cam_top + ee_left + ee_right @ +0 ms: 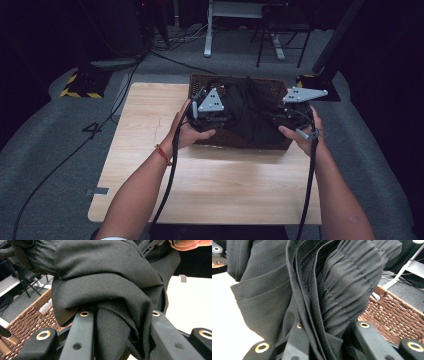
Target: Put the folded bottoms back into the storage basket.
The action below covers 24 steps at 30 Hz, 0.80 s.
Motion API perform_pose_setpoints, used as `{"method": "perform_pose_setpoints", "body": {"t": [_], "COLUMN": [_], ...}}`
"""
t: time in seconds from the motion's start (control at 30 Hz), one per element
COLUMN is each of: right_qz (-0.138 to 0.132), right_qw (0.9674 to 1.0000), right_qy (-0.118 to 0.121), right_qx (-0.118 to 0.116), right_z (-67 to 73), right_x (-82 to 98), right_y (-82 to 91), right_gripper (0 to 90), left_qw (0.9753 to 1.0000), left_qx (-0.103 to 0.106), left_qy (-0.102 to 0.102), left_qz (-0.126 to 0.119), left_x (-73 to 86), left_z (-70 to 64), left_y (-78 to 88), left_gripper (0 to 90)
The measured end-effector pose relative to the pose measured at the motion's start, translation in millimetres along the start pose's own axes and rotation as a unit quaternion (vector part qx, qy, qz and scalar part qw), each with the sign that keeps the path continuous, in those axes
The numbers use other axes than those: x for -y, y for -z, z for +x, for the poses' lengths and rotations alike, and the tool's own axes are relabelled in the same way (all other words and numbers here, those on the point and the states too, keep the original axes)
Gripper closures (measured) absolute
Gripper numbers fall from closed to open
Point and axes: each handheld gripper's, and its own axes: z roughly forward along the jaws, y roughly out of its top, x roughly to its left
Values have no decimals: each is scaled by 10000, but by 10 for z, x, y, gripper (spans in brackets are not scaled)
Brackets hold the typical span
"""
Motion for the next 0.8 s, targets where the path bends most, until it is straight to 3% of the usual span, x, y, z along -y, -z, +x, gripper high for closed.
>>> {"method": "perform_pose_setpoints", "body": {"t": [0.43,0.8], "right_qz": [17,171], "right_qw": [9998,9991], "right_qy": [-66,-248], "right_qx": [196,301], "right_z": [-216,-382], "right_x": [-201,-125], "right_y": [-219,-501], "right_gripper": [752,752], "left_qw": [9996,9991], "left_qx": [-186,-222], "left_qy": [177,362], "left_qz": [-72,18], "left_x": [-72,38], "left_z": [264,427], "left_y": [-111,-354], "left_gripper": [718,716]}}
